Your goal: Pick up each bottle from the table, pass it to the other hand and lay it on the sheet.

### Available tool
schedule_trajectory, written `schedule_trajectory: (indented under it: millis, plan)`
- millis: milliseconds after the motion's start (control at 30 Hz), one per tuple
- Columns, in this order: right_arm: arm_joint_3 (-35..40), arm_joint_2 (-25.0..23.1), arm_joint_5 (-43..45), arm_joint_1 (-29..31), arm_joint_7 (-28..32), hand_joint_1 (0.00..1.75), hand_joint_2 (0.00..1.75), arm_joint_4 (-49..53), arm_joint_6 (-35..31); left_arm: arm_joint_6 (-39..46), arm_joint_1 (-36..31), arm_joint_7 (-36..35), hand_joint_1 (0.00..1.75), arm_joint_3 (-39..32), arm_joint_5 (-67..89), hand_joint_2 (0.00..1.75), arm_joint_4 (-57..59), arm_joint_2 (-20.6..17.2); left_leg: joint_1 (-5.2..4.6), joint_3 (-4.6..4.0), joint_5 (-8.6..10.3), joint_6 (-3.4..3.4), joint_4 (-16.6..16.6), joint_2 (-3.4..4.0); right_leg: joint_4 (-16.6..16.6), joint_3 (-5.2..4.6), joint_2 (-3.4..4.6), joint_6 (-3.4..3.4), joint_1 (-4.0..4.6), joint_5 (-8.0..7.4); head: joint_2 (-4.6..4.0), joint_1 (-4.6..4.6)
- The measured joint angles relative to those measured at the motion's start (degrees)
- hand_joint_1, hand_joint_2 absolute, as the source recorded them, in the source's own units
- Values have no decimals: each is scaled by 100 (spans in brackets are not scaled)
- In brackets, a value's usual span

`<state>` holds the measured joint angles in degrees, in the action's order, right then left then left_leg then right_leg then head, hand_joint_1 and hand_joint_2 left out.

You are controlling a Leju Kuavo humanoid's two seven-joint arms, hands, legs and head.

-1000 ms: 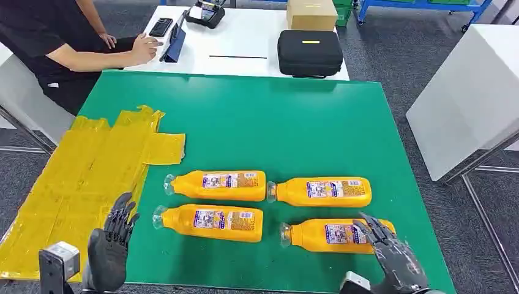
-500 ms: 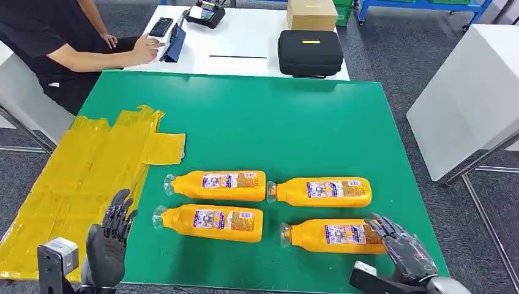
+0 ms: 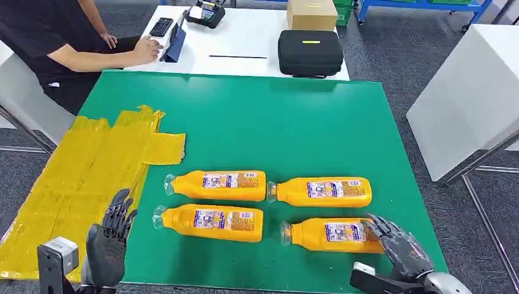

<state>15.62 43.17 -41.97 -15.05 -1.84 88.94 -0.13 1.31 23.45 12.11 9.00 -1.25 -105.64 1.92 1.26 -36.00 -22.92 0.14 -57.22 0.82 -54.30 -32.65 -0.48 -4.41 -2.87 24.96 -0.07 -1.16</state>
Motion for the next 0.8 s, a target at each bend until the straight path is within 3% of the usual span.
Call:
schedule_trajectory:
  millis: [100, 133, 167, 333, 533, 800]
  plan:
    - [257, 18, 3, 301, -11, 0, 175, -214, 150, 7, -86, -9, 0, 9, 4, 0, 44, -2, 0, 2, 1, -1, 0, 2, 0, 0, 2, 0, 0, 0, 0, 0]
    - [355, 15, -66, 434, -70, 143, 175, -300, 217, 9, -110, -24, 0, 11, 4, 0, 55, -2, 1, 4, 1, -1, 0, 2, 0, -4, 2, 0, 0, 0, 0, 0]
    - [484, 4, -138, 581, -127, 173, 175, -414, 302, 9, -143, -48, 0, 15, 4, 0, 77, -2, 1, 9, 0, 0, 0, 4, 0, -15, 4, 0, 0, 0, 0, -2]
    - [1187, 39, -44, 1199, -190, 175, 175, -946, 789, 9, -276, -116, 0, 57, -2, 0, 173, 0, 1, 32, -8, 3, 0, 11, 2, -31, 12, 0, 0, 6, 0, 0]
    - [1821, 596, 428, 1792, -61, 175, 175, -1089, 1239, 7, -423, 63, 0, 107, -107, 0, 284, 24, -2, 52, -13, 13, -1, 18, 4, -8, 14, -1, -2, 5, 0, 2]
    - [2088, 923, 562, 2046, -9, 175, 175, -1087, 1423, 4, -472, 79, 0, 112, -109, 0, 354, 55, -3, 52, -11, 15, -1, 12, 5, 11, 9, -3, -3, 4, 0, 0]
